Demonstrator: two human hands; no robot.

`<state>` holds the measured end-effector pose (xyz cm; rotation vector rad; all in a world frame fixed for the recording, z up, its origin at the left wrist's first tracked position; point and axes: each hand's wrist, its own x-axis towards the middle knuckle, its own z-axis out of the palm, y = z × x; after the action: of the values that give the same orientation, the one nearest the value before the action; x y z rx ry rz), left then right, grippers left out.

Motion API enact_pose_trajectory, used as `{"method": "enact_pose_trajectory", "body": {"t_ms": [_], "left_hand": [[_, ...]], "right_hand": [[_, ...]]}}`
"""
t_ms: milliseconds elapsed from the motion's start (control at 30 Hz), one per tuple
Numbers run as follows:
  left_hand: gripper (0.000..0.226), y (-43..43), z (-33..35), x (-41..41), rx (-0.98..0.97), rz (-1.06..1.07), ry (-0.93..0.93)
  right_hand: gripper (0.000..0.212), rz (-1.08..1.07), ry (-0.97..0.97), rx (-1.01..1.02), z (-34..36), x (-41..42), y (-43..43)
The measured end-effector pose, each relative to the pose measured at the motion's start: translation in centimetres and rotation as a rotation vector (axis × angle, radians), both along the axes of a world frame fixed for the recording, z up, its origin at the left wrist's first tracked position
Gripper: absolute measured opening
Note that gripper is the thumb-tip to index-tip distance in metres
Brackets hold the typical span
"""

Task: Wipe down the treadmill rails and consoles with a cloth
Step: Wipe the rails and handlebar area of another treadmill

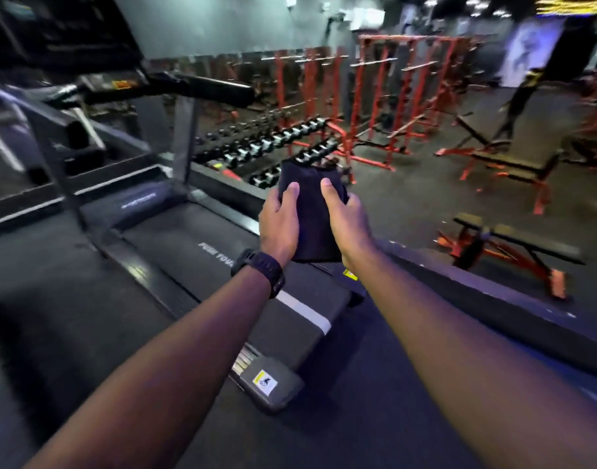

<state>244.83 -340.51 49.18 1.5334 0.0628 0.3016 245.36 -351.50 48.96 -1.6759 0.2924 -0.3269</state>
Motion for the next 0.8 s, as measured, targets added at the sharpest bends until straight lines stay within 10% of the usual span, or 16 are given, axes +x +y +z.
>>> {"method": "enact_pose_trajectory", "body": {"t_ms": [800], "left_hand": [[0.017,14.2,-1.0,33.6,0.074,0.665,-0.002]], "right_hand": [[0.065,0.640,0.001,-0.038,0.1,39.3,16.7]]}}
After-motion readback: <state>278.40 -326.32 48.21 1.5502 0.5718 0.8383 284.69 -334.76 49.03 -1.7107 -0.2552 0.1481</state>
